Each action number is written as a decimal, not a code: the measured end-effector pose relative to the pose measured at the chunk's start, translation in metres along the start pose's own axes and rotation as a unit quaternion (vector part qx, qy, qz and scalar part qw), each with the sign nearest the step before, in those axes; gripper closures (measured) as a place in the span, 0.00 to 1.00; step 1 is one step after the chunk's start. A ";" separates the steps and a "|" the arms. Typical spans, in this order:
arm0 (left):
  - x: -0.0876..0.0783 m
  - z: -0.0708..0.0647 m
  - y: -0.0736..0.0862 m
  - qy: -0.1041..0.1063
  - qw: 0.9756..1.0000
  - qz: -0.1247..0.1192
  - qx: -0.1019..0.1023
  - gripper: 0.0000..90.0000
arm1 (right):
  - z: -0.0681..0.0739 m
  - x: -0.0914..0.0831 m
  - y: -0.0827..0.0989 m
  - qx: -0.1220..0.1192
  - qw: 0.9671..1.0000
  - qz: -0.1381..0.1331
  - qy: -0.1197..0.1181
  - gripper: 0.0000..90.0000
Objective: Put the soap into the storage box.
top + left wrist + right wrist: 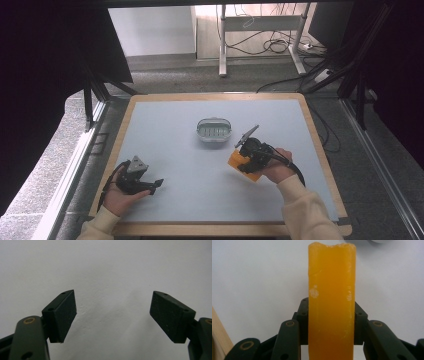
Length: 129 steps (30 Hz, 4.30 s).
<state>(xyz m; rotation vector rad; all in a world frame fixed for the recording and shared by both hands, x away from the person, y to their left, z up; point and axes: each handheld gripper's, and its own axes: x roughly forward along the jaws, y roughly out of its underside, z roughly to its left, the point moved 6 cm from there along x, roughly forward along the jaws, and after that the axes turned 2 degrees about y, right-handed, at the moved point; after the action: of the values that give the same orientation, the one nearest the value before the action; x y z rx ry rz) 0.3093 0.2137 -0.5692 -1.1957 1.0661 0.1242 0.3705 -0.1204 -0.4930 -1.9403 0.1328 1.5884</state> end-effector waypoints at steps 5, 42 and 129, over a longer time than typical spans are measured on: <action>0.001 -0.001 0.000 -0.001 1.000 0.003 0.002 0.24 | -0.001 0.000 -0.004 -0.003 1.000 -0.003 -0.001 0.69; 0.000 -0.001 0.001 0.000 1.000 0.007 0.006 0.24 | -0.024 0.001 -0.048 -0.036 0.999 -0.002 0.002 0.69; 0.000 -0.001 0.000 0.001 1.000 0.006 0.014 0.24 | -0.085 0.030 -0.142 -0.107 0.994 0.000 -0.025 0.69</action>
<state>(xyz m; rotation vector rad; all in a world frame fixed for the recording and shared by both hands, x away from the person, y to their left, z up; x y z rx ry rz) 0.3086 0.2127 -0.5696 -1.1630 1.0735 0.1178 0.5144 -0.0413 -0.4569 -2.0579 -0.0611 1.7079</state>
